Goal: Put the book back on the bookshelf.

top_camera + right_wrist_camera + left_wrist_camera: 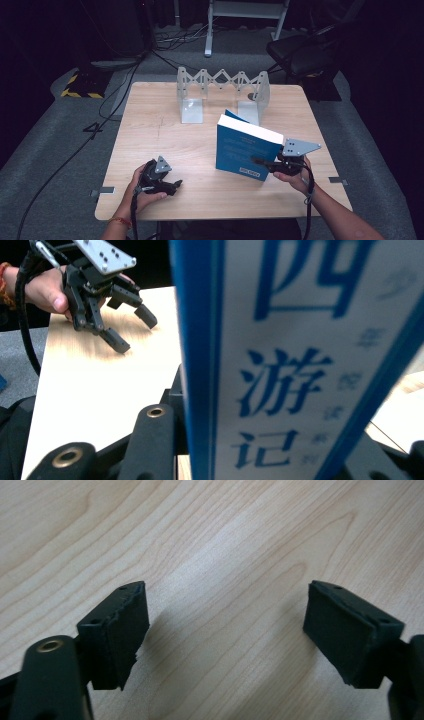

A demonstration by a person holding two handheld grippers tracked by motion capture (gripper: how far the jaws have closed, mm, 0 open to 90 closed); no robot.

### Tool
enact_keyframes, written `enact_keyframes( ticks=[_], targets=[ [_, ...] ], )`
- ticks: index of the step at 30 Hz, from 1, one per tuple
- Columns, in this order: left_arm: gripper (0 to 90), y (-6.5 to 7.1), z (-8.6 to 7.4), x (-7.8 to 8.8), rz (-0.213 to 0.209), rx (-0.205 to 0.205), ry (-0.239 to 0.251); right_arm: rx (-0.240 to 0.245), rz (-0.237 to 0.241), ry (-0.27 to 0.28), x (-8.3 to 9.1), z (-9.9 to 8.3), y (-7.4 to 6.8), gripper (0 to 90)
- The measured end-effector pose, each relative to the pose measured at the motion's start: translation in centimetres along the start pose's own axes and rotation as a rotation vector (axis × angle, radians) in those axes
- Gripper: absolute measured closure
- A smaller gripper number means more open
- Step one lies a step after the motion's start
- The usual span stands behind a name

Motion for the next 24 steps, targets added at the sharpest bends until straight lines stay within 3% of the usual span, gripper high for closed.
enact_keyframes(
  ticks=[3,9,19,24],
  targets=[
    [15.6,-0.2,-0.1,-0.2,0.007,0.033,0.017,-0.009,0.0,0.004,-0.2,0.3,0.5,61.8],
    [14.2,-0.3,-0.1,-0.3,0.001,0.032,0.024,-0.01,-0.009,0.007,-0.6,0.8,1.0,61.9],
    [14.1,-0.4,-0.1,-0.3,-0.003,0.023,0.026,0.03,-0.027,0.0,-1.6,2.4,2.0,62.0],
    [14.1,-0.4,-0.1,-0.3,-0.005,0.017,0.026,0.075,-0.089,-0.014,-2.2,3.8,2.7,62.2]
  ],
)
Point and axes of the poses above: each handheld gripper's, and its own axes: x roughly backward along the jaws, z roughly out of its top, y roughly to its right, the point moved 4 cm from there along -x, roughly forward along the jaws, and after that the axes turned 2 degrees about -y, right-handed, at the moved point
